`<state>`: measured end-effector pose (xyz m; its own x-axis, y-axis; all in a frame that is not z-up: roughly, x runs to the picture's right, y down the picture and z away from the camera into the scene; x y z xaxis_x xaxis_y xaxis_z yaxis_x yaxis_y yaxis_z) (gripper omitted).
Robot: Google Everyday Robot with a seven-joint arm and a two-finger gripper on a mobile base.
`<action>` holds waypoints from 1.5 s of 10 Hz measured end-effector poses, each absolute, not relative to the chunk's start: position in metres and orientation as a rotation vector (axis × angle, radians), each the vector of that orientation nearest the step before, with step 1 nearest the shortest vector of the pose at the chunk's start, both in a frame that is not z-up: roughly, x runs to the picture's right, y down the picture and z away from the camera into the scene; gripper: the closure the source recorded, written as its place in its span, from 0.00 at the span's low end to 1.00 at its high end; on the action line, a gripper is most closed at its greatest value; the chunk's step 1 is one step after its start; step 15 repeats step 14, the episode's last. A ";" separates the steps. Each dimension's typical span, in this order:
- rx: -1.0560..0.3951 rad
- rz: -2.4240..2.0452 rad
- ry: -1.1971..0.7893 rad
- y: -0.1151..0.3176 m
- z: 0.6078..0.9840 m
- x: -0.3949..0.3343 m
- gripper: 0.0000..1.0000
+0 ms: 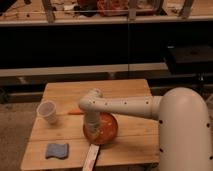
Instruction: Push the ceramic bowl across the table
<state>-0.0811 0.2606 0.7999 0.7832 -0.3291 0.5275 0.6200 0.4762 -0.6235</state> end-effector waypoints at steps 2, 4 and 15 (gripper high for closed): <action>-0.906 -0.627 -0.376 0.265 0.796 -0.096 0.99; -0.907 -0.646 -0.388 0.268 0.792 -0.103 0.99; -0.879 -0.735 -0.434 0.272 0.779 -0.116 0.99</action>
